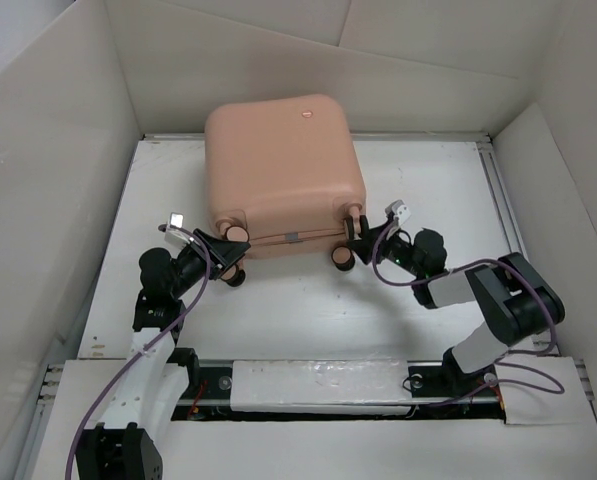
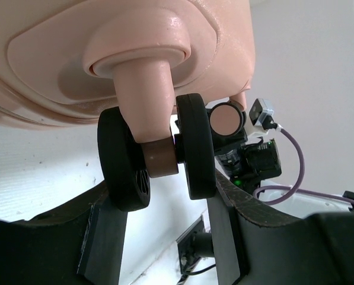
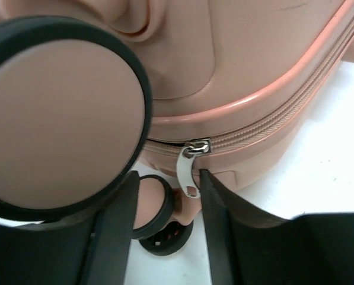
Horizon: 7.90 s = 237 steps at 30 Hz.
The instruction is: Pack the luggage
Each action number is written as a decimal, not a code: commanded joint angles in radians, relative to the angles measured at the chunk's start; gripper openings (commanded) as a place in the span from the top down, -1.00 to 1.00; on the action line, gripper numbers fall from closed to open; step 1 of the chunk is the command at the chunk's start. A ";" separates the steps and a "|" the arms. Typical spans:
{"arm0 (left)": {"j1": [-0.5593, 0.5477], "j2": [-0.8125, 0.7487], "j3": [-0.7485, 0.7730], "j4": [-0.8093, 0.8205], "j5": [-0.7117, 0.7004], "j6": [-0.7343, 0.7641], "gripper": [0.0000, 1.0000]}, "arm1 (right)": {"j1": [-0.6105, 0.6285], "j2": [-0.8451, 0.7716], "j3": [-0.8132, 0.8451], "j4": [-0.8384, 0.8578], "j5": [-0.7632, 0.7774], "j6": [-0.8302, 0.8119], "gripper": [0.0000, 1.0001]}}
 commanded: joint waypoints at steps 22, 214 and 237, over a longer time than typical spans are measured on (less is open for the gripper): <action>0.004 -0.042 0.042 0.163 0.051 0.126 1.00 | -0.003 0.119 0.090 0.516 0.065 0.171 -0.13; 0.004 -0.385 0.463 -0.563 -0.409 0.365 -0.95 | 0.905 -0.075 0.777 -0.983 0.933 0.161 -1.00; 0.004 -0.442 0.263 -0.535 -0.095 0.445 0.31 | 0.657 0.172 1.082 -1.134 0.818 0.281 0.68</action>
